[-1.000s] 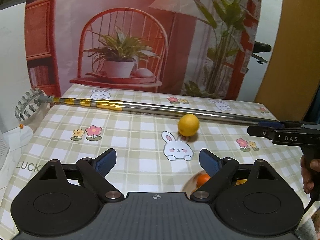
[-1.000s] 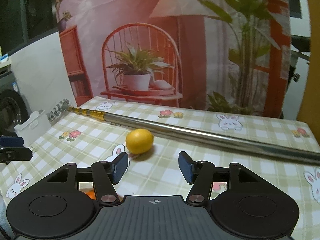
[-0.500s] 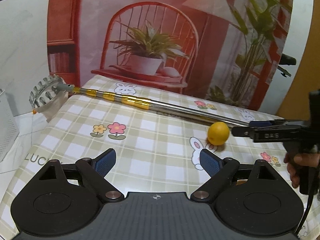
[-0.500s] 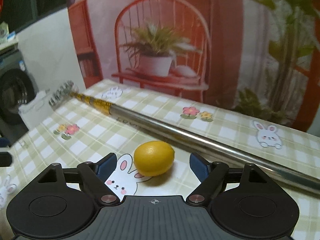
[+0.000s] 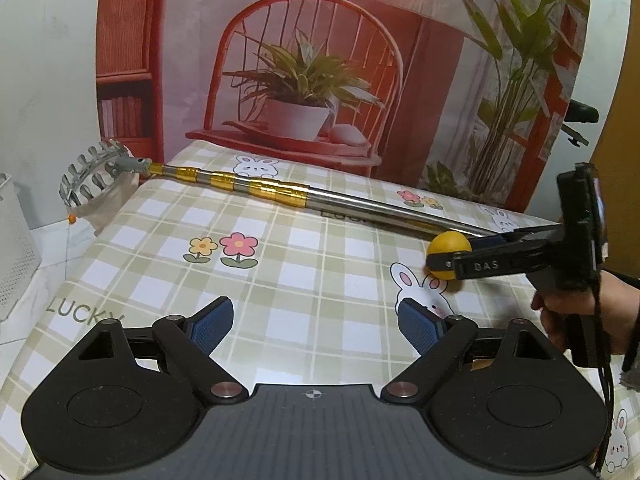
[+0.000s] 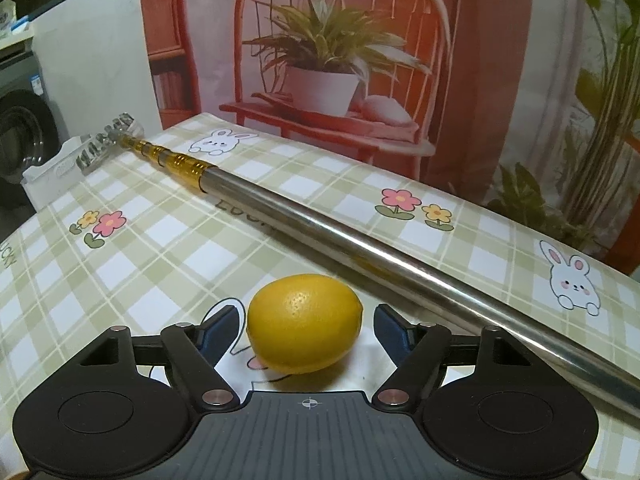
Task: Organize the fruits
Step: 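Grasp the yellow lemon on the cloth with the right tool, then carry the lemon onto the plate and open the right tool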
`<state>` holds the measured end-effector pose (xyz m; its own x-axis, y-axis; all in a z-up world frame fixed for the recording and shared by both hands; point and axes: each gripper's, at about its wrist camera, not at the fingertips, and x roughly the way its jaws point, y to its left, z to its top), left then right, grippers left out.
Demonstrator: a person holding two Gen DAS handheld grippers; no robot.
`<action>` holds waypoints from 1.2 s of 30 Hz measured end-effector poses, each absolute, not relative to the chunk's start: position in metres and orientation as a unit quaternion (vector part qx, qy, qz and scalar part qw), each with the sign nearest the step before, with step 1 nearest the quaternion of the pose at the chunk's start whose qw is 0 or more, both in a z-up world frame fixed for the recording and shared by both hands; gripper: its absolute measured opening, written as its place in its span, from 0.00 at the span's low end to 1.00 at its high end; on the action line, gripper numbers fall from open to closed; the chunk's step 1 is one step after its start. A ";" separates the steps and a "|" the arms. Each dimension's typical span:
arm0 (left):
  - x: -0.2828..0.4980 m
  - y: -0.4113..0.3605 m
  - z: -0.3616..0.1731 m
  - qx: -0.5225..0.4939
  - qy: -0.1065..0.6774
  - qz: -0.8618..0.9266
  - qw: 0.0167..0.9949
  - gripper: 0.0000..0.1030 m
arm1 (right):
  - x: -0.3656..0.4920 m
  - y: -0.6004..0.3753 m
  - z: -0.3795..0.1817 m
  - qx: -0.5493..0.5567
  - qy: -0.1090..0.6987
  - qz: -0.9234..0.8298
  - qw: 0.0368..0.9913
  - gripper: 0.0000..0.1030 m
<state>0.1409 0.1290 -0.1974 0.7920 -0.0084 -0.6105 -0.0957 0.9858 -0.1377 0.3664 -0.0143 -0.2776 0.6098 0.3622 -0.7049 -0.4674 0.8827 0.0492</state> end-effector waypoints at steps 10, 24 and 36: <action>0.141 0.127 -0.200 -0.082 0.327 0.017 0.941 0.86 | 0.364 -0.016 -0.280 -0.073 0.383 0.236 0.890 0.57; 0.129 0.118 -0.184 -0.076 0.311 0.010 0.947 0.85 | 0.323 -0.039 -0.256 -0.068 0.367 0.241 0.896 0.57; 0.113 0.101 -0.172 -0.068 0.299 -0.012 0.952 0.86 | 0.247 -0.076 -0.208 -0.013 0.329 0.260 0.908 0.57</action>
<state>0.1134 0.1010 -0.1722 0.8208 -0.0631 -0.5677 -0.0178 0.9906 -0.1358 0.2471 -0.0765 -0.2076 0.6487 0.4627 -0.6042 -0.4805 0.8647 0.1464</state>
